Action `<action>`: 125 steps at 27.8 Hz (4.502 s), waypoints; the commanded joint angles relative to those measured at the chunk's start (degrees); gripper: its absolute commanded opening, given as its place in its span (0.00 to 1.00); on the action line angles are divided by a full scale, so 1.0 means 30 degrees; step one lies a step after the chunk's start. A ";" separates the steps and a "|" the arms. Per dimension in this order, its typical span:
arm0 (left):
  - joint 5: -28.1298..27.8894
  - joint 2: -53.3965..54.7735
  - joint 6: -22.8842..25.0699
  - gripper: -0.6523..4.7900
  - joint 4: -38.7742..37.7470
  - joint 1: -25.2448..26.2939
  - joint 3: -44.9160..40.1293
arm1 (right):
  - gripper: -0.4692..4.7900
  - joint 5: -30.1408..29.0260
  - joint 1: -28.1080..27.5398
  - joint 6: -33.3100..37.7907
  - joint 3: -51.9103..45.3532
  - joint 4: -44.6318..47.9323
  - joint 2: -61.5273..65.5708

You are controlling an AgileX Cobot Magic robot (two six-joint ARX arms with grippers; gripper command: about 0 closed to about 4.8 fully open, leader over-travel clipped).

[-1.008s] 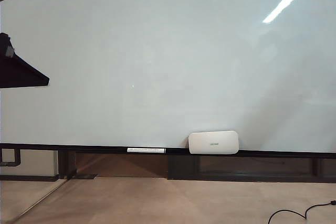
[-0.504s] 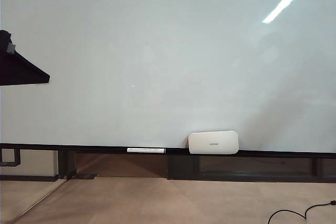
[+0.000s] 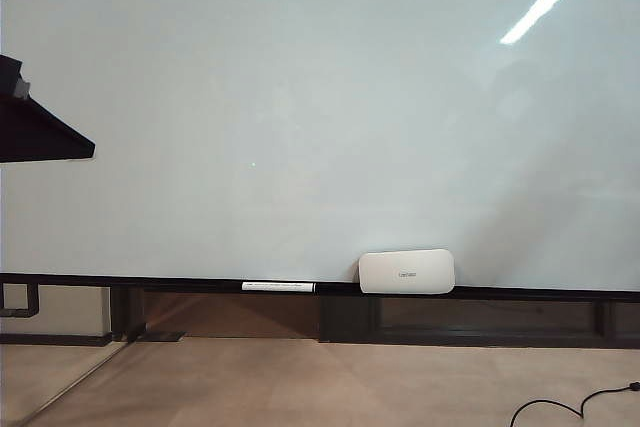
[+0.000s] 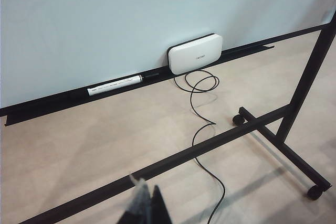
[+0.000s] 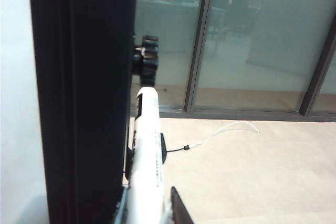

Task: Reach to the right to find the marker pen, pick it up, and write the number 14 on the whiteboard.

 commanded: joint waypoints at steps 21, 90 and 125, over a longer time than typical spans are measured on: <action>0.0153 -0.0022 -0.0444 0.11 0.0153 -0.0022 0.0095 | 0.09 0.1217 -0.0058 0.0976 -0.0058 0.0058 -0.0889; -0.3628 -1.1555 -0.0044 0.11 -0.5399 -0.0029 0.1661 | 0.09 0.5544 1.9635 0.2106 -1.1424 -0.3657 -1.7136; -0.0262 -1.1562 -0.1042 0.11 -0.7657 -0.0029 0.3198 | 0.09 0.8779 2.1689 0.0058 -0.3249 -0.7337 -1.4141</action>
